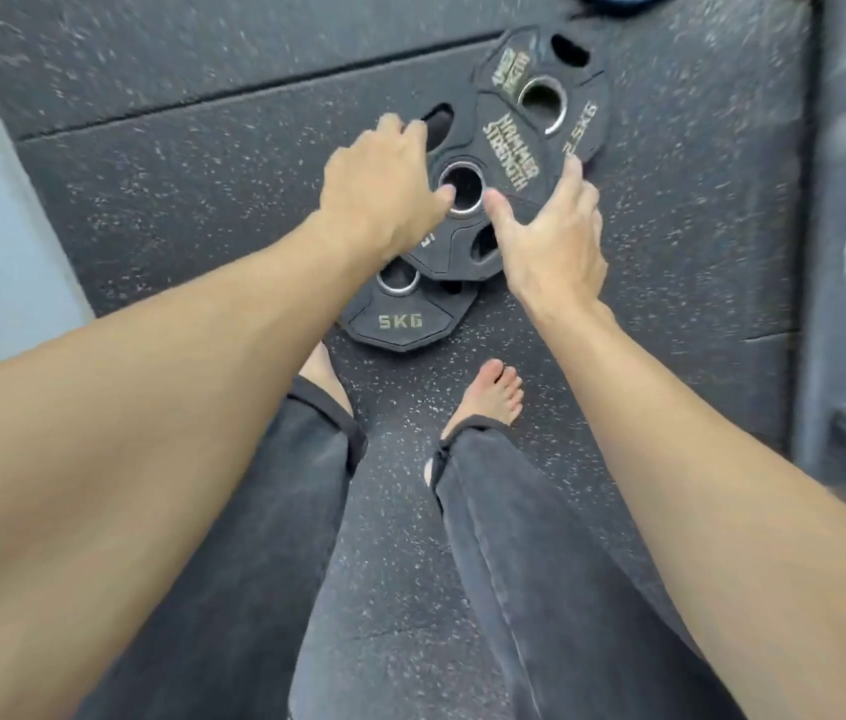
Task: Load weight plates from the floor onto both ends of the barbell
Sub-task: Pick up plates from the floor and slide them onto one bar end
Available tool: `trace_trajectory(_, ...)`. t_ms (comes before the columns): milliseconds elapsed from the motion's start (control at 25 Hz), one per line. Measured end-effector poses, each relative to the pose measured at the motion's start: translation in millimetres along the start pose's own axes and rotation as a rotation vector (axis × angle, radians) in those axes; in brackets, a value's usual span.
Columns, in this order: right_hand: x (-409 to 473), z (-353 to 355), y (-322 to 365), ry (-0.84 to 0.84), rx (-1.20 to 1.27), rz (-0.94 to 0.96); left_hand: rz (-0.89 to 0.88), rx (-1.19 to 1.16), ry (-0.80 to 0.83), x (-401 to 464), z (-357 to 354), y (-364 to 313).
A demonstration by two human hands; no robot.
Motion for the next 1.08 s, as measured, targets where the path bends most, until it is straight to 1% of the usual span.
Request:
trace_trajectory(120,27,-46,-18,-0.008,0.029,-0.068,-0.018,0.035,-0.005,41,-50,-2)
trace_trajectory(240,48,-76,-31,-0.002,0.054,-0.142,-0.033,0.071,-0.048,75,-78,-5)
trace_trajectory(400,78,-113,-44,0.04,0.129,-0.288,-0.011,0.091,-0.061,120,-99,-20)
trace_trajectory(520,94,-131,-48,-0.005,0.172,-0.345,0.037,0.08,-0.102,149,-105,-25)
trace_trajectory(600,97,-134,-50,-0.054,0.202,-0.36,0.048,0.054,-0.1,158,-102,-26)
trace_trajectory(720,90,-118,-49,-0.067,0.223,-0.335,0.078,-0.037,-0.043,149,-95,-22)
trace_trajectory(840,75,-82,-38,-0.093,0.067,-0.172,0.172,-0.216,-0.018,118,-82,-10)
trace_trajectory(960,52,-30,-20,-0.128,-0.05,-0.04,0.208,-0.342,-0.046,75,-48,-4)
trace_trajectory(1080,18,42,10,-0.211,-0.042,0.02,0.146,-0.402,-0.119,27,20,-13)
Point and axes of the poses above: each hand's wrist, its own x-axis towards the middle knuckle, its own z-axis out of the back of the hand, y = z × x, the point moved 2 cm from there along x, towards the middle knuckle, and after that the axes turned 10 degrees about z, right-handed, at the moved point
